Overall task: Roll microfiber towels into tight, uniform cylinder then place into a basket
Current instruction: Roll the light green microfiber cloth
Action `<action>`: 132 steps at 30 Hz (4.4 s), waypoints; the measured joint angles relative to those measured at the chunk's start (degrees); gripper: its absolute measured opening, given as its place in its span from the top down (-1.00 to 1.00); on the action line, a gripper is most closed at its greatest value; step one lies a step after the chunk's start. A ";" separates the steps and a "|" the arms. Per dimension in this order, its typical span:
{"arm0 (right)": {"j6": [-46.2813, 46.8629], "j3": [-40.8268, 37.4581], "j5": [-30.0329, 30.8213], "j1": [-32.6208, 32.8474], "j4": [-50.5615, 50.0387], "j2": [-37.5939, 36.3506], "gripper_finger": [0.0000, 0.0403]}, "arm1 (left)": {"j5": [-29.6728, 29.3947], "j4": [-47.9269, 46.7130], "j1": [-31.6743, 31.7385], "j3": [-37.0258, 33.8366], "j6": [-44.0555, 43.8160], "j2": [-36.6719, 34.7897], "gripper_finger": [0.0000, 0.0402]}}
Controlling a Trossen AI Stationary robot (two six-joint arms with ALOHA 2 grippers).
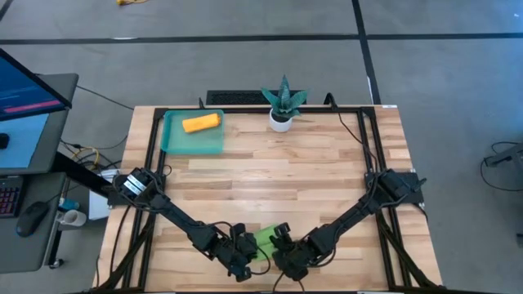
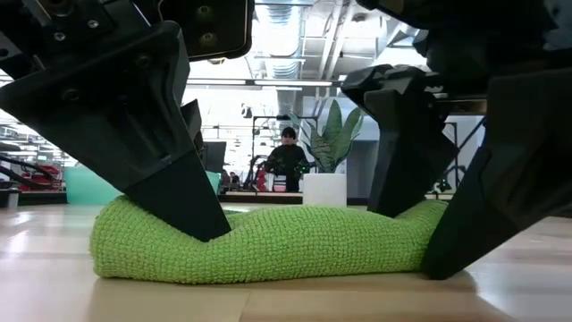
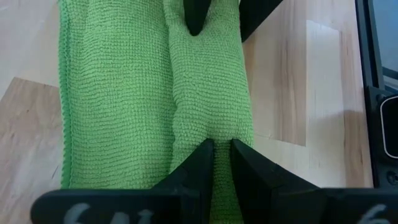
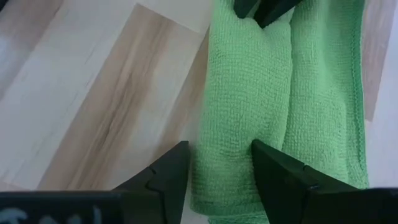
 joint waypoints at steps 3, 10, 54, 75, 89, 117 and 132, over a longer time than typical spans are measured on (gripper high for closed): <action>0.54 0.02 -0.22 -0.02 0.05 0.36 0.04 | -0.01 0.02 0.00 0.00 0.55 0.00 0.74; 6.38 0.15 -2.47 -1.69 -1.78 0.50 0.07 | -0.10 -0.18 -0.23 0.30 6.33 -0.13 0.74; 15.67 -0.11 -6.89 -5.35 -0.60 0.36 0.72 | -8.37 -19.76 -4.52 14.99 18.12 0.11 -0.05; 16.62 -0.09 -13.82 -5.96 -0.58 0.17 0.72 | -2.54 -17.67 -0.50 5.00 9.21 -0.49 0.64; 24.27 -0.19 -50.63 -10.21 4.11 0.95 0.72 | 22.30 -8.41 2.09 6.64 1.31 0.11 0.70; 48.50 -4.07 -57.53 -19.56 5.06 0.80 0.72 | 23.03 -10.40 3.50 6.43 -4.89 -0.54 0.83; 48.24 -4.29 -56.78 -20.24 7.61 0.78 0.72 | 19.88 -11.44 3.28 6.32 -0.51 -1.40 0.56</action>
